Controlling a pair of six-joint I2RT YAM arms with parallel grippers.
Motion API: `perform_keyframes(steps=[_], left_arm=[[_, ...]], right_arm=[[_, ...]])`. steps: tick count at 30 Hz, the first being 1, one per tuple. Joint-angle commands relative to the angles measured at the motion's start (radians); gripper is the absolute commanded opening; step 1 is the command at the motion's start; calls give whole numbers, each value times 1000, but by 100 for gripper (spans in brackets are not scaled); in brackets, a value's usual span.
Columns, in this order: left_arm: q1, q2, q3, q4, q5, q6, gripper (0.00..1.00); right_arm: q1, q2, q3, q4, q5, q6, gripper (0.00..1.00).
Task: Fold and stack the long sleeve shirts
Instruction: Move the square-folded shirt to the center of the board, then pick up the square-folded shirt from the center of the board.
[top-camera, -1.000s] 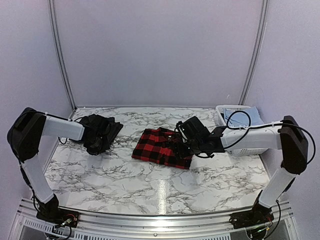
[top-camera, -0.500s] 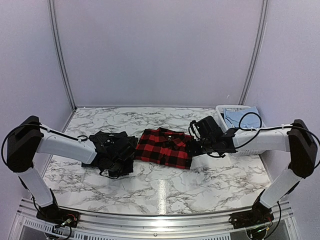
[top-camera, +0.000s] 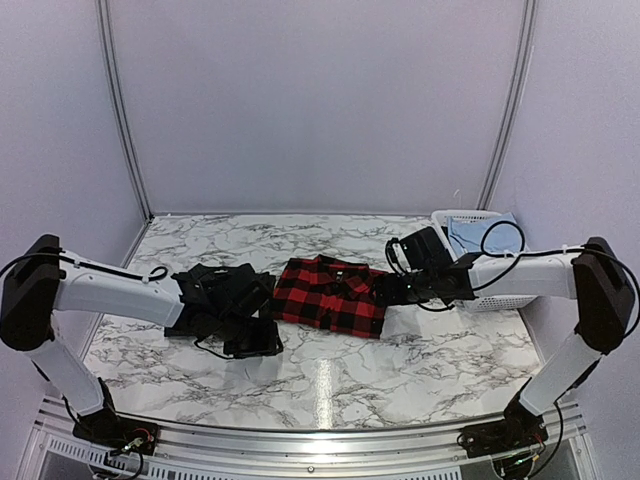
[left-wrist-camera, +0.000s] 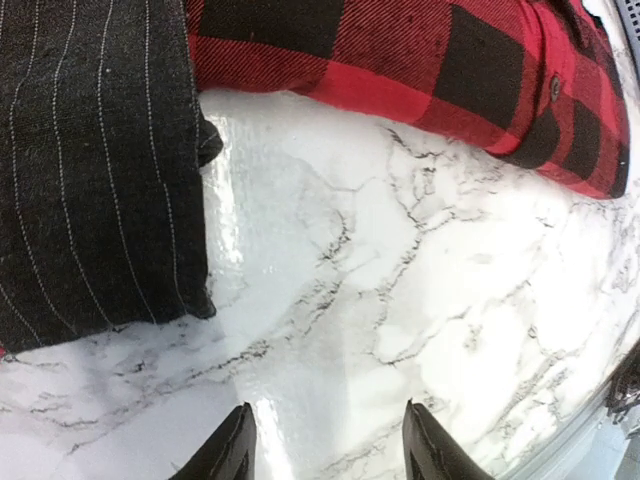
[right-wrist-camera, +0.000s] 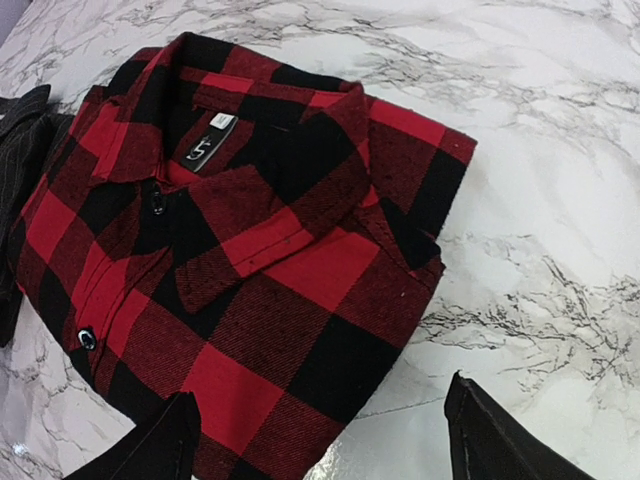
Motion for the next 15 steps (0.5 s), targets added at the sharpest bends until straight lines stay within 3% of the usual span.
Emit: perform_keyframes(steps=[1, 10, 15], left_arm=[[-2, -80, 38, -74, 56, 103, 54], [68, -65, 134, -91, 63, 198, 56], [123, -48, 172, -91, 68, 233, 56]], right_arm=[[-26, 46, -23, 57, -49, 100, 80], [-25, 80, -111, 179, -96, 244, 66], [-21, 148, -82, 225, -143, 244, 45]])
